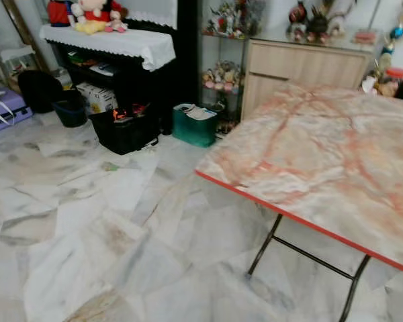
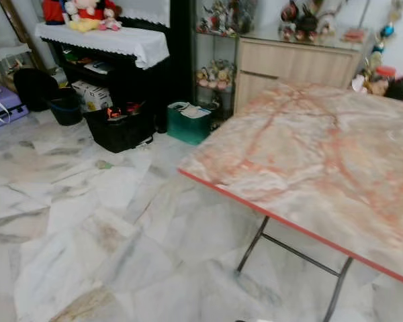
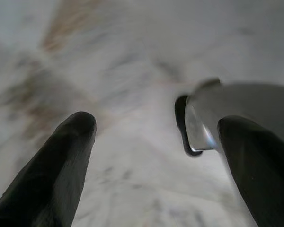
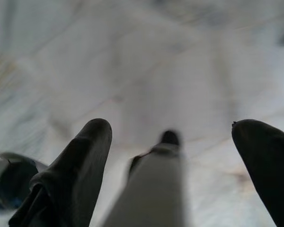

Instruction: Hang hanger

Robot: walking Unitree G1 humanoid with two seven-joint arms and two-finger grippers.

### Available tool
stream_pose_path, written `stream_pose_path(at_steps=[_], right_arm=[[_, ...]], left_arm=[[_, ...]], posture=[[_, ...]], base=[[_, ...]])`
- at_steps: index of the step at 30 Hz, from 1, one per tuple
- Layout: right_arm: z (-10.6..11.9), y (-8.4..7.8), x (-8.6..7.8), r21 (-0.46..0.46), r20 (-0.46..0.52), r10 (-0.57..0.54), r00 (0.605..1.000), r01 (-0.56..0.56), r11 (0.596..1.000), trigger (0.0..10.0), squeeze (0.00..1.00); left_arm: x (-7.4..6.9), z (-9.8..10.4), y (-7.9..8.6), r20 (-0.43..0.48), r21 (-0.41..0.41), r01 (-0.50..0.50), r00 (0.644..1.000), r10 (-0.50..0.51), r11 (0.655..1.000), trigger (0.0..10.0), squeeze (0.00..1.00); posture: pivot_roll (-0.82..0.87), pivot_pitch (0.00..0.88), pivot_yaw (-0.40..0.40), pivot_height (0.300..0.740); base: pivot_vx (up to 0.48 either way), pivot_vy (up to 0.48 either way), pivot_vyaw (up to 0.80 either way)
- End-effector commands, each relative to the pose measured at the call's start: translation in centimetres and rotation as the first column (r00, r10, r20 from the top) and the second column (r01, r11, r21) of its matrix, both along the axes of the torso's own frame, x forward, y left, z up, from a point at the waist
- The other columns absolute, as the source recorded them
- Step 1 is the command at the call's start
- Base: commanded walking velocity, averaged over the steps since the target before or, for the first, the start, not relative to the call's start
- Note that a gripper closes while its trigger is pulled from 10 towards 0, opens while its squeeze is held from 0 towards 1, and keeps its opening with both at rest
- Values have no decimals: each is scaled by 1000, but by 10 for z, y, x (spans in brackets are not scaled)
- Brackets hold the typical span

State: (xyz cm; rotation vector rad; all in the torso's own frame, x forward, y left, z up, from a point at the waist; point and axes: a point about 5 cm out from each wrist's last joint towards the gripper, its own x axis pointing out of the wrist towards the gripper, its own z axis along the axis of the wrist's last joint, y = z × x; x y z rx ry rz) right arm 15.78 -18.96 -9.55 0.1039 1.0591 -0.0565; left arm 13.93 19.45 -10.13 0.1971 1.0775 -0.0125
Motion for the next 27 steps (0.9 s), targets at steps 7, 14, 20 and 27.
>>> stream_pose_path(at_steps=[7,14,20,27], right_arm=[[-3,4,-5,7,-20,23,1000,-23,1000,10000,0],[-2,5,-5,13,-9,10,1000,-10,1000,10000,0],[-2,7,-3,22,-4,-6,1000,6,1000,10000,0],[-2,9,-2,18,6,-32,999,32,999,10000,0]], left_arm=[[-1,3,20,-3,49,-2,1000,3,999,10000,0],[-2,3,24,-5,50,-1,1000,2,999,10000,0],[-1,5,28,3,49,-9,1000,9,999,10000,0],[-1,5,31,-2,53,-6,1000,6,999,10000,0]], posture=[[119,0,44,740],[121,0,48,740],[128,0,64,740],[114,0,81,740]], base=[[0,-480,-711],[0,-480,0],[0,-480,0],[0,-480,0]])
